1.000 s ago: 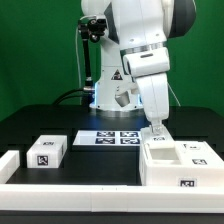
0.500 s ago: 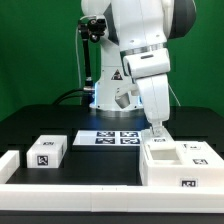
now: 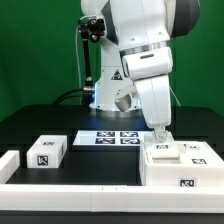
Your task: Assemble cabinet
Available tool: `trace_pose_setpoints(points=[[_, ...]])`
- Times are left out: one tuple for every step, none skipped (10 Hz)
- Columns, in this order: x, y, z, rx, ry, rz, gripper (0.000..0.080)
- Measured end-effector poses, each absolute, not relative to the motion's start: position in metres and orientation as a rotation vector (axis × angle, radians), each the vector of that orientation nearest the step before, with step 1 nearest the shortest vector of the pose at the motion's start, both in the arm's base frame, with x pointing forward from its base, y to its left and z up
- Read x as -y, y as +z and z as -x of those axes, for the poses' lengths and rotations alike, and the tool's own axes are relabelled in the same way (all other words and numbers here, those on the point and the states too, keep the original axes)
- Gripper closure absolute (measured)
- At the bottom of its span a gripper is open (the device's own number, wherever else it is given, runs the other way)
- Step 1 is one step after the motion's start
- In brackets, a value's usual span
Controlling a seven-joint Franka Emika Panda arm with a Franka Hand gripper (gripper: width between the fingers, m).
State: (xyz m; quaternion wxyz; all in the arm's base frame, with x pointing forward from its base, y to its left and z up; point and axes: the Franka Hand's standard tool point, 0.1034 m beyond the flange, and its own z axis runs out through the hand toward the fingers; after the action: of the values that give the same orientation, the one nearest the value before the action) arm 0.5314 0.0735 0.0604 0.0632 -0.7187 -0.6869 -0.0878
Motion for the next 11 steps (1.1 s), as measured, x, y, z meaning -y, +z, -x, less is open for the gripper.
trace_pose_setpoints(points=[[-0.073,0.06,-0.531,2.075,-0.264,2.171,0.0737],[-0.073,0.06,-0.531,2.075,-0.264,2.171,0.0737],[-0.073,0.06,-0.531,2.075,-0.264,2.171,0.0737],[-0.073,0.06,-0.531,2.081,-0.265,2.166,0.0737],[-0.07,0.06,-0.534,2.107,-0.275,2.144,0.0737],[-0.07,0.061,-0.548,2.099,-0.285,2.141,0.0737],[-0.071,0.061,-0.56,2.092,-0.293,2.136,0.0737],[-0.072,0.061,-0.575,2.081,-0.302,2.13,0.0737],[-0.074,0.059,-0.584,2.07,-0.288,2.117,0.0737],[-0.074,0.058,-0.584,2.07,-0.278,2.106,0.0737],[-0.074,0.058,-0.584,2.078,-0.279,2.099,0.0737]])
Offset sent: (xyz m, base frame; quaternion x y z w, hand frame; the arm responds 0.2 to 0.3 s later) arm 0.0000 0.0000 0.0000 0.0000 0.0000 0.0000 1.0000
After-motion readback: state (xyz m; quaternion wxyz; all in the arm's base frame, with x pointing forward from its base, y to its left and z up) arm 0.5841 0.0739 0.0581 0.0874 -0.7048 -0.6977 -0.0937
